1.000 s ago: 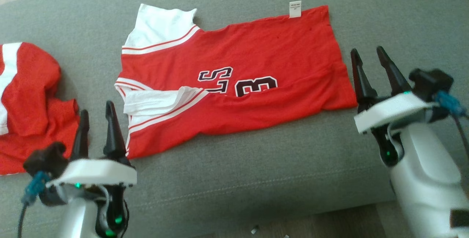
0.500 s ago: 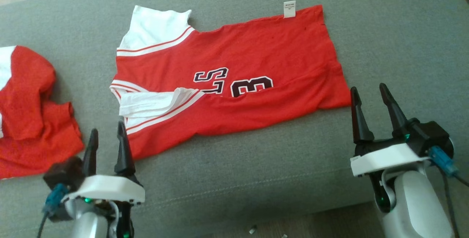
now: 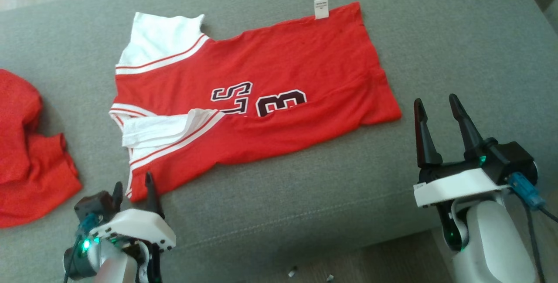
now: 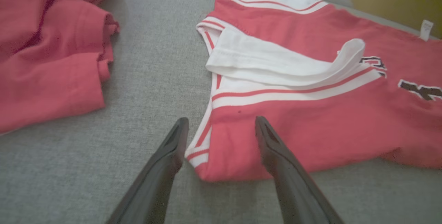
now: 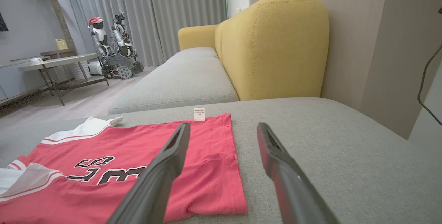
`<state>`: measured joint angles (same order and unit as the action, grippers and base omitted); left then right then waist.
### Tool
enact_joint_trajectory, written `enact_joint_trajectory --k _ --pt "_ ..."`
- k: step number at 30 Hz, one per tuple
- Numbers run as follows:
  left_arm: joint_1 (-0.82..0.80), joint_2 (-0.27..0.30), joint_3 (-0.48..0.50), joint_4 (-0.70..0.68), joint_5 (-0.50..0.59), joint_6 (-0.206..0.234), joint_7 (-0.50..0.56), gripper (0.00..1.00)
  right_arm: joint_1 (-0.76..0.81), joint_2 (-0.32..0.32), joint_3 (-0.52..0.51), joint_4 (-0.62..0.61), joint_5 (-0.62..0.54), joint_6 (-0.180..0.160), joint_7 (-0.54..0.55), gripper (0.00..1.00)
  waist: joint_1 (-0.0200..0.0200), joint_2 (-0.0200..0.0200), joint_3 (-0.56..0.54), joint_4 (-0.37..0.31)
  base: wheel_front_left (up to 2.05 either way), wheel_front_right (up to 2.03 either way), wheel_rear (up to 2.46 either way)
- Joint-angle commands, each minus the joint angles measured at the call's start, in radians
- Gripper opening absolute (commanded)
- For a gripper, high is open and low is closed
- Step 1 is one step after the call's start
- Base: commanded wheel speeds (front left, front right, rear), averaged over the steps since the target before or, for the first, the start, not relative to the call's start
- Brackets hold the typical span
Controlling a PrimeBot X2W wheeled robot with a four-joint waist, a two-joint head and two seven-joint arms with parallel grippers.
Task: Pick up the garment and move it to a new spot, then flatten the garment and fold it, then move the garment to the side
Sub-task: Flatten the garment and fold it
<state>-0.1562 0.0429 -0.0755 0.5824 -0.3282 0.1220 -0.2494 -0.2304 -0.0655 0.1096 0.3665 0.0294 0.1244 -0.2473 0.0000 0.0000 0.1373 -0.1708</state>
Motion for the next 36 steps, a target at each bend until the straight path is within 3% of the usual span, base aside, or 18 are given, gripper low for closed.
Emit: enact_joint_trajectory --k 1,8,12,13,14,15,20,29,36 --pt "-0.056 0.007 0.035 0.000 0.005 0.012 -0.012 1.00 -0.024 0.010 0.025 -0.037 -0.004 0.006 0.000 1.00 0.0000 0.0000 0.004 -0.007 0.00 0.00 0.00" --pt "-0.123 0.021 0.026 0.187 0.027 0.046 -0.003 1.00 -0.024 0.012 0.025 -0.038 -0.006 0.006 0.000 1.00 0.0000 0.0000 0.018 -0.028 0.00 0.00 0.00" --pt "-0.149 0.027 0.018 0.258 0.028 0.042 -0.003 1.00 -0.026 0.013 0.018 -0.039 -0.006 0.006 -0.001 1.00 0.0000 0.0000 0.023 -0.034 0.00 0.00 0.00" --pt "-0.154 0.027 0.014 0.271 0.026 0.032 -0.003 0.86 -0.027 0.013 0.014 -0.038 -0.005 0.006 -0.001 1.00 0.0000 0.0000 0.024 -0.034 0.00 0.00 0.00" --pt "-0.160 0.026 0.009 0.281 0.026 0.023 -0.003 0.32 -0.027 0.013 0.009 -0.034 -0.003 0.006 -0.001 1.00 0.0000 0.0000 0.025 -0.033 0.00 0.00 0.00" --pt "-0.165 0.026 0.004 0.287 0.027 0.015 -0.004 0.00 -0.028 0.014 0.003 -0.028 0.001 0.006 0.004 1.00 0.0000 0.0000 0.025 -0.031 0.00 0.00 0.00" --pt "-0.181 0.031 0.002 0.265 0.034 0.007 -0.011 0.00 -0.041 0.015 -0.029 0.035 0.049 0.006 0.052 1.00 0.0000 0.0000 0.023 -0.006 0.00 0.00 0.00" --pt "-0.132 0.031 -0.003 -0.001 0.097 -0.013 -0.012 0.00 -0.144 0.015 -0.119 0.252 0.276 0.006 0.162 1.00 0.0000 0.0000 0.032 0.068 0.00 0.00 0.00" --pt "-0.105 0.024 -0.037 -0.080 0.124 -0.031 -0.012 0.00 -0.243 0.015 -0.170 0.420 0.335 0.006 0.194 1.00 0.0000 0.0000 0.048 0.102 0.00 0.00 0.00"
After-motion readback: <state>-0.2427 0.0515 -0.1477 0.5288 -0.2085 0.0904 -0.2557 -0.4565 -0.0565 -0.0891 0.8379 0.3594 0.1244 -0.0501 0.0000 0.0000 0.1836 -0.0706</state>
